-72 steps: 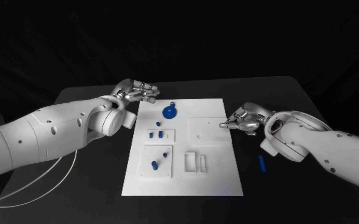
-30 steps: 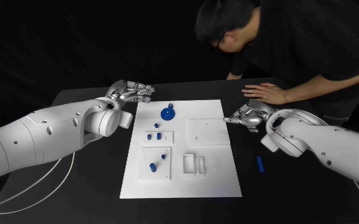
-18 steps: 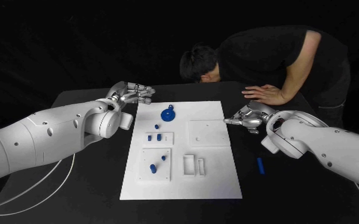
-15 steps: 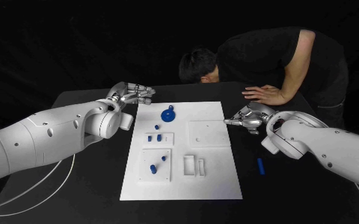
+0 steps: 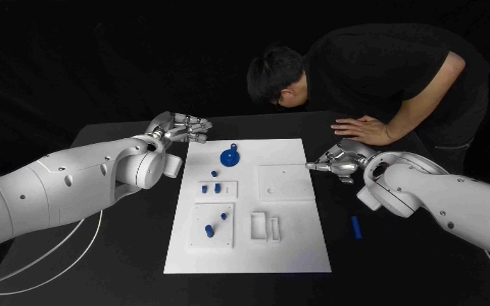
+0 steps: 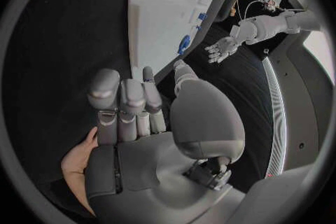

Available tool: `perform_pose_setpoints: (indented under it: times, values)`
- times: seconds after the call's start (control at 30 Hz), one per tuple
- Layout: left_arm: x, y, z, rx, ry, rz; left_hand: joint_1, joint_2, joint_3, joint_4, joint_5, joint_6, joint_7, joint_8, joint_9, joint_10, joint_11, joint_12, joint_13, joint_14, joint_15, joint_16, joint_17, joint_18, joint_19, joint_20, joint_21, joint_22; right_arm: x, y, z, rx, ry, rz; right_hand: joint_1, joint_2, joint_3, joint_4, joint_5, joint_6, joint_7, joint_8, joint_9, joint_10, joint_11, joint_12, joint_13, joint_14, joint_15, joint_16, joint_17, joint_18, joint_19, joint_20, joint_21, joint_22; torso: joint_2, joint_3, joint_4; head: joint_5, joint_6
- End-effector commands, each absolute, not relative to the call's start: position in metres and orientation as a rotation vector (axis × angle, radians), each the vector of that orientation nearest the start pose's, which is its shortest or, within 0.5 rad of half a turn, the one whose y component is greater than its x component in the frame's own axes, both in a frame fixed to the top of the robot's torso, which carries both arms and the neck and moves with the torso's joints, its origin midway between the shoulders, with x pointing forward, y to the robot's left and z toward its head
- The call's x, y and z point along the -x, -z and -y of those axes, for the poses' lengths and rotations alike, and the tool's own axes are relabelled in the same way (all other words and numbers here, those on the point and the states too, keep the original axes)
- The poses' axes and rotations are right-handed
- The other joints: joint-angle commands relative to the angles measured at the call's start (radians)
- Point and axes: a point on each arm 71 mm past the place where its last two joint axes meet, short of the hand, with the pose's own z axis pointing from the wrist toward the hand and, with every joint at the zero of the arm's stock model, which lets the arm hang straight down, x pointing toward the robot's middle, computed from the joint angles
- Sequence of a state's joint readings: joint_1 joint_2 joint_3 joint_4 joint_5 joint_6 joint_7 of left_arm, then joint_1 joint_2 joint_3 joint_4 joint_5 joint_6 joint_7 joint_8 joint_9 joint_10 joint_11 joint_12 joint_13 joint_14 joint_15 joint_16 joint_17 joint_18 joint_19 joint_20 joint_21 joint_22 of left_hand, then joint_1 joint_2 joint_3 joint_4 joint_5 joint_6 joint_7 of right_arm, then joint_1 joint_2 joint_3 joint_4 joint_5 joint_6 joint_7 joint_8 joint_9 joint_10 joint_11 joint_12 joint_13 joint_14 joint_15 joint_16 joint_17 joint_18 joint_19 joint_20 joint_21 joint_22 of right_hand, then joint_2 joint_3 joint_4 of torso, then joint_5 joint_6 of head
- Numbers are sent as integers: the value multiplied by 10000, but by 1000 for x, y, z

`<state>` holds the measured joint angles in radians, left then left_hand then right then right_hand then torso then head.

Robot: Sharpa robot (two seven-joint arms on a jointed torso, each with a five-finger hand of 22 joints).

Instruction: Assemble the parts on the task board

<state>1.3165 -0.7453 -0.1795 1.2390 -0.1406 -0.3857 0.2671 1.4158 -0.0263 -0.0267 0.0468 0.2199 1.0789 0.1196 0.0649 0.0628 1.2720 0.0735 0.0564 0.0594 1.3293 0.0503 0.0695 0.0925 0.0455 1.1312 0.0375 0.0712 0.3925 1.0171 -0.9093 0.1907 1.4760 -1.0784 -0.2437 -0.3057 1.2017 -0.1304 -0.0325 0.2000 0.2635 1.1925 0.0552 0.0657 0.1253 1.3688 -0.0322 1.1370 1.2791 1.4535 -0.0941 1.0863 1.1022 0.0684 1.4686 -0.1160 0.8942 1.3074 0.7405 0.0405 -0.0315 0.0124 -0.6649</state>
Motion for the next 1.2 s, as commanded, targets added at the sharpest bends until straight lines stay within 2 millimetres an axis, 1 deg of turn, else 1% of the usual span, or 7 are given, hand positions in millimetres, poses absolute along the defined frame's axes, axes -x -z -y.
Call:
perform_pose_setpoints:
  times: [0.03,0.33,0.6,1.2]
  values:
    - [-544,184,-253,9947,11642,-14685,84,-10,-47,15,68,-29,16,-22,-1,-10,22,22,8,8,52,-1,14,-89,39,-4,36,-8,-490,211,268,-5231,-6148,-18620,-35,76,10,-39,32,-50,-5,-18,10,18,-18,-47,-9,34,-5,4,-12,76,568,5,6,1070,4,6,-2,-8,10]
    - [-544,184,-253,9938,11637,-14678,84,-10,-47,15,68,-29,16,-22,-1,-10,22,22,8,8,52,-1,14,-89,39,-4,36,-8,-490,211,268,-5223,-6160,-18614,-35,76,10,-39,32,-50,-5,-18,10,18,-18,-47,-9,34,-5,4,-12,76,568,5,6,1070,1,10,-6,-43,-18]
    - [-545,184,-253,9930,11645,-14678,84,-10,-47,15,68,-29,16,-22,-1,-10,22,22,8,8,52,-1,14,-89,39,-4,36,-8,-490,211,269,-5226,-6145,-18624,-45,99,4,-86,50,-41,-8,-17,5,13,-18,-47,-26,29,-8,-1,-36,77,568,3,-26,1064,0,4,-4,-61,-9]
    - [-544,184,-253,9909,11664,-14684,88,-5,-81,5,68,-37,19,-23,-1,-13,23,23,8,5,53,-1,14,-89,53,-4,47,-94,-491,211,269,-5244,-6163,-18649,-45,99,4,-86,50,-41,-8,-17,5,13,-18,-47,-26,29,-8,-1,-36,77,568,3,-26,1064,-1,2,-2,-79,-3]
